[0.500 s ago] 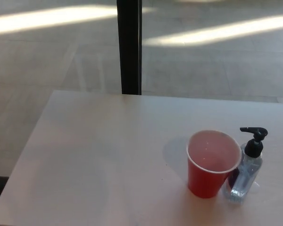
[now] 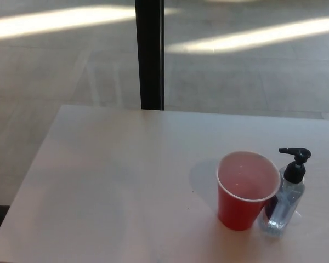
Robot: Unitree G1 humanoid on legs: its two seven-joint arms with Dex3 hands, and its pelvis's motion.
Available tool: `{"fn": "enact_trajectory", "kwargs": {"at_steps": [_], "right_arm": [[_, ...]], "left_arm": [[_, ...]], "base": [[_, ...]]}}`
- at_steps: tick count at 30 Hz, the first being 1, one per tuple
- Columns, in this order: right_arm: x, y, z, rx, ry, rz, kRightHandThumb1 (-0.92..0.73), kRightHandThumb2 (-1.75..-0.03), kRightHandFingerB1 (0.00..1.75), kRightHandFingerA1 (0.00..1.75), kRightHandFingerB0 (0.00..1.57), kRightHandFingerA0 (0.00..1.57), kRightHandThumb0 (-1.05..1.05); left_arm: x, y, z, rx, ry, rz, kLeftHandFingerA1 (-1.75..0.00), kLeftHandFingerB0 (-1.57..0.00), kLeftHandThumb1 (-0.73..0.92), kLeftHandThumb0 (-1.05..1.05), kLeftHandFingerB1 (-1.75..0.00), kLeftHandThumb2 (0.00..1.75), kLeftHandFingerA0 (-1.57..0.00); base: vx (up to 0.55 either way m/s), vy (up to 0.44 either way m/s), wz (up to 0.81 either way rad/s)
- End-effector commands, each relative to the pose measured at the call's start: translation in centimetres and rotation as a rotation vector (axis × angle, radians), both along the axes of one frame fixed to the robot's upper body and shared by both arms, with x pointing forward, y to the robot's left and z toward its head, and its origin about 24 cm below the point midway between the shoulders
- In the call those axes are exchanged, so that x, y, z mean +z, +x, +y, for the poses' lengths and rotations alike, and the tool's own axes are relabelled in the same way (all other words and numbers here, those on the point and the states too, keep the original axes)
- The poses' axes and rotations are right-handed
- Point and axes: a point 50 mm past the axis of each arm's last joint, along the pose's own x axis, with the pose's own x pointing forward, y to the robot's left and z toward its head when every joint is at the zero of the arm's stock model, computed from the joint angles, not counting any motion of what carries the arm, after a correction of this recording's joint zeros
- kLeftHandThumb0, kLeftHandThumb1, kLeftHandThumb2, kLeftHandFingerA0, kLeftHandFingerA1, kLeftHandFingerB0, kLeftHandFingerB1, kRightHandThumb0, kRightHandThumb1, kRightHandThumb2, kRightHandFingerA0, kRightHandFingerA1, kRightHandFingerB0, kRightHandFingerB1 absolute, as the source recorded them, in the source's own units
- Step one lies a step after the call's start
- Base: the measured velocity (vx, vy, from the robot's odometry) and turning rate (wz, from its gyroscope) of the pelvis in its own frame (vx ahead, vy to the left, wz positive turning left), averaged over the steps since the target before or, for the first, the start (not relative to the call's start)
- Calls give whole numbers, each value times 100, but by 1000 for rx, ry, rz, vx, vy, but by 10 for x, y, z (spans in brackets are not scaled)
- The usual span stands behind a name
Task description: The robot uses its right hand fist to press the hand soap kept in the middle of the table to get liquid hand soap out
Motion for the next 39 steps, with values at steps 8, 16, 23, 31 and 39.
{"fn": "enact_trajectory", "kwargs": {"at_steps": [8,16,23,31,39], "right_arm": [[182,125,66,353,-208,-724,-70,-66,43,61,72,86,-36],[223,173,133,625,-233,-828,-73,-101,114,150,77,120,-10],[219,191,181,843,-167,-728,-58,-124,139,175,83,101,-14],[203,196,213,1099,-103,-590,-54,-128,163,175,66,103,-19],[174,200,231,1222,-53,-474,-53,-123,153,175,74,96,-21]], "left_arm": [[1,-7,5,82,8,26,-107,-26,90,-47,-85,123,-52],[-1,-6,3,96,-11,12,-112,-29,92,-47,-92,120,-50],[-1,-5,3,70,0,32,-115,-31,91,-47,-92,120,-54],[-1,-3,2,58,-8,27,-112,-35,88,-48,-98,124,-53],[0,-2,3,62,-1,22,-113,-35,88,-48,-101,124,-53]], "base": [[0,0,0],[0,0,0],[0,0,0],[0,0,0],[0,0,0]]}}
